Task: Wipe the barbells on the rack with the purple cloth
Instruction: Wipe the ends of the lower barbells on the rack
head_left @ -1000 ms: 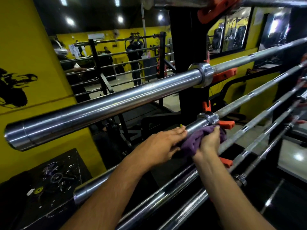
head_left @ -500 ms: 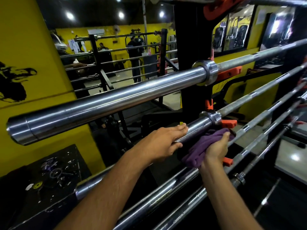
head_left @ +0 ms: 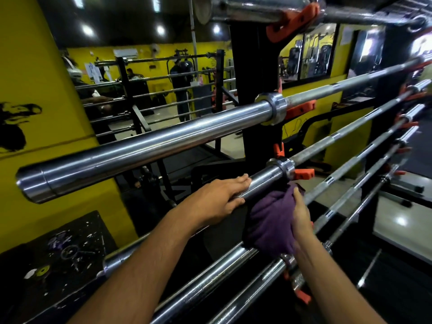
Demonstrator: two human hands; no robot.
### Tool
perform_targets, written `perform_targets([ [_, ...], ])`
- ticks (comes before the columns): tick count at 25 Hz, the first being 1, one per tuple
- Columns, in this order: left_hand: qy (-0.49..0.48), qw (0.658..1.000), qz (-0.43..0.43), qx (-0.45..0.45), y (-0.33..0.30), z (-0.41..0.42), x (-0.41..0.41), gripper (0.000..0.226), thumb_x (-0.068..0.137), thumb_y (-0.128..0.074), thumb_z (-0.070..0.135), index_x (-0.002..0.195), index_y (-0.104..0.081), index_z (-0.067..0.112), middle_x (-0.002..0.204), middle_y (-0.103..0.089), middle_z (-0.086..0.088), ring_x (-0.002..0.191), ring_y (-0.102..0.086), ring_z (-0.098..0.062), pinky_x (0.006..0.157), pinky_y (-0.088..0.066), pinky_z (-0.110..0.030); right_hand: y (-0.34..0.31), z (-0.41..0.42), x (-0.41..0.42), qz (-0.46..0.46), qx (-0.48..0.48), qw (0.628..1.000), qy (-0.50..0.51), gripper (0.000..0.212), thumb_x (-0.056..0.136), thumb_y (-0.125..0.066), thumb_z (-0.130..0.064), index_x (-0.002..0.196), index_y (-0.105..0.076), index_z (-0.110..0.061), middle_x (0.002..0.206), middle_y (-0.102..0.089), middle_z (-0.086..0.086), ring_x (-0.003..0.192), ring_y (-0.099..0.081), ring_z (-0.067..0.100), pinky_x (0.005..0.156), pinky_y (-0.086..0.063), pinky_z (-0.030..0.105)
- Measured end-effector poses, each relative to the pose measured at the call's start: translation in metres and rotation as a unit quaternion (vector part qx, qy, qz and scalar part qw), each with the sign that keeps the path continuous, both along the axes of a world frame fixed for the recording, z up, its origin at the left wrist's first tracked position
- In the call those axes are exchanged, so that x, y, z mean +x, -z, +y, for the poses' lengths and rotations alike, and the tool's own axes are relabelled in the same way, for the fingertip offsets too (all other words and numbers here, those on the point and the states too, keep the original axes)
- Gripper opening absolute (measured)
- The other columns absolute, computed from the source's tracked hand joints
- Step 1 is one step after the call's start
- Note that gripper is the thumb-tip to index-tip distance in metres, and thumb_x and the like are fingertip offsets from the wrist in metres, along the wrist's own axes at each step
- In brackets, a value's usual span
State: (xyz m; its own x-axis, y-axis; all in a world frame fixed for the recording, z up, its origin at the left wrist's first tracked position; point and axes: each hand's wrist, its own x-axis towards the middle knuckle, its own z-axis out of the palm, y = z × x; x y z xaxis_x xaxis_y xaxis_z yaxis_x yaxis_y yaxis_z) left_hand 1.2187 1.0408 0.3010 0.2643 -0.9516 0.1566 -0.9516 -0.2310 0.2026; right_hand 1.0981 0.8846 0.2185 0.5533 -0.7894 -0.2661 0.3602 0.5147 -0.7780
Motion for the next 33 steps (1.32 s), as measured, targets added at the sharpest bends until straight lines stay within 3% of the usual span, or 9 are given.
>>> perform_targets([
  [7,-0.015,0.999,-0.029,0.012,-0.017,0.02,-0.008,0.055,0.107,-0.036,0.043,0.158,-0.022,0.031,0.164,-0.013,0.016,0.149,-0.016,-0.001,0.119,-0.016,-0.021,-0.035,0.02,-0.024,-0.032,-0.386,0.914,0.123,0.026,0.104,-0.041,-0.044,0.129,-0.05,-0.045,0.13,-0.059,-0.003,0.124,-0.055,0.015,0.107,-0.043,0.033],
  [10,-0.052,0.998,-0.03,0.002,-0.011,0.076,-0.013,0.058,0.103,-0.037,0.051,0.156,-0.017,0.041,0.161,-0.012,0.026,0.146,-0.017,0.006,0.12,-0.023,-0.025,-0.043,0.003,0.011,0.159,-0.695,0.701,0.021,0.052,0.101,-0.034,-0.053,0.148,-0.041,-0.033,0.152,-0.044,0.0,0.14,-0.04,0.013,0.119,-0.027,0.033],
  [12,-0.106,0.994,-0.019,0.029,-0.004,0.115,-0.014,0.062,0.099,-0.039,0.057,0.155,-0.016,0.045,0.16,-0.023,0.024,0.143,-0.03,0.001,0.116,-0.035,-0.032,-0.042,-0.008,0.028,0.326,-0.791,0.518,0.02,0.06,0.096,-0.025,-0.062,0.13,-0.057,-0.025,0.134,-0.058,0.003,0.13,-0.048,0.025,0.118,-0.025,0.044],
  [13,-0.135,0.99,-0.01,0.035,-0.001,0.127,-0.015,0.064,0.097,-0.039,0.06,0.155,-0.017,0.046,0.158,-0.03,0.022,0.14,-0.037,-0.003,0.112,-0.039,-0.034,-0.043,-0.014,0.031,0.348,-0.805,0.48,0.016,0.059,0.095,-0.024,-0.063,0.116,-0.062,-0.023,0.116,-0.065,0.003,0.116,-0.055,0.028,0.111,-0.032,0.045],
  [16,-0.164,0.986,-0.01,0.01,0.006,0.132,-0.016,0.063,0.096,-0.039,0.061,0.154,-0.025,0.043,0.151,-0.044,0.018,0.131,-0.048,-0.007,0.106,-0.044,-0.035,-0.075,-0.018,0.046,0.4,-0.799,0.446,-0.05,0.06,0.094,-0.029,-0.063,0.089,-0.068,-0.018,0.088,-0.068,0.01,0.091,-0.064,0.033,0.082,-0.044,0.039],
  [21,-0.151,0.988,-0.033,0.004,0.01,0.137,-0.016,0.077,0.085,-0.02,0.083,0.153,-0.023,0.047,0.153,-0.039,0.024,0.131,-0.049,-0.006,0.103,-0.048,-0.037,-0.134,0.011,0.092,0.509,-0.586,0.44,-0.451,0.048,0.094,-0.044,-0.057,0.068,-0.061,-0.02,0.078,-0.059,0.008,0.056,-0.056,0.023,0.06,-0.042,0.029],
  [23,-0.146,0.989,-0.03,0.006,0.009,0.137,-0.015,0.083,0.078,-0.011,0.084,0.153,-0.021,0.049,0.153,-0.039,0.024,0.131,-0.05,-0.006,0.103,-0.048,-0.034,-0.104,0.021,0.084,0.446,-0.749,0.387,-0.3,0.05,0.096,-0.038,-0.063,0.083,-0.064,-0.021,0.095,-0.067,0.01,0.084,-0.065,0.029,0.075,-0.043,0.036],
  [28,-0.154,0.986,-0.058,-0.003,0.011,0.137,-0.021,0.077,0.082,-0.01,0.08,0.153,-0.02,0.051,0.153,-0.032,0.03,0.131,-0.05,-0.003,0.101,-0.048,-0.031,-0.038,-0.005,0.02,0.231,-0.852,0.47,0.001,0.049,0.094,-0.035,-0.059,0.102,-0.064,-0.019,0.098,-0.063,0.004,0.096,-0.057,0.029,0.088,-0.039,0.045],
  [33,-0.18,0.97,-0.161,-0.023,0.018,0.137,-0.032,0.065,0.095,-0.022,0.067,0.152,-0.034,0.039,0.145,-0.05,0.017,0.106,-0.07,-0.014,0.075,-0.06,-0.038,-0.119,-0.02,0.08,0.468,-0.72,0.425,-0.287,0.06,0.099,-0.031,-0.058,0.105,-0.07,-0.014,0.12,-0.068,0.02,0.104,-0.064,0.034,0.09,-0.044,0.036],
])
